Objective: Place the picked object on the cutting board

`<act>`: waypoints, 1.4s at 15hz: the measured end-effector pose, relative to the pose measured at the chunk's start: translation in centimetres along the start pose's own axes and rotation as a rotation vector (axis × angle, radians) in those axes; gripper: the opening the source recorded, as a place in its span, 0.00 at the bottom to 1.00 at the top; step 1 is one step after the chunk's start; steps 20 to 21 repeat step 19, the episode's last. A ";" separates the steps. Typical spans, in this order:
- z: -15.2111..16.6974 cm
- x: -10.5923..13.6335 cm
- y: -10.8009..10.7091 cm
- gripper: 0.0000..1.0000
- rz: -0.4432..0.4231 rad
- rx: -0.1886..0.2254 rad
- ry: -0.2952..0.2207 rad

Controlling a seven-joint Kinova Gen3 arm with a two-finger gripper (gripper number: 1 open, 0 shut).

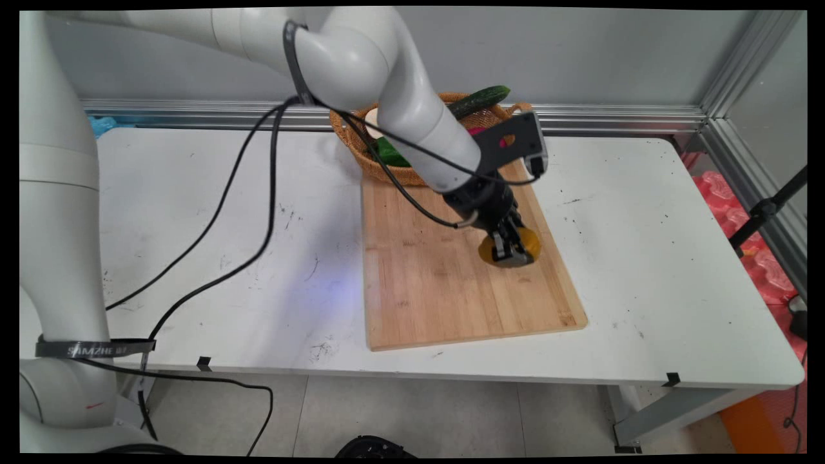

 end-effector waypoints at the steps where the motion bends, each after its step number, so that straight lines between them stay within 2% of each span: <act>1: 0.7 -0.2 0.4 0.00 -0.004 0.001 0.001; 14: 6.1 -1.4 1.4 0.00 -0.047 0.000 0.004; 15: 6.3 -1.4 1.4 1.00 -0.049 -0.001 0.004; 21: 7.2 -1.5 1.4 1.00 -0.067 0.000 0.007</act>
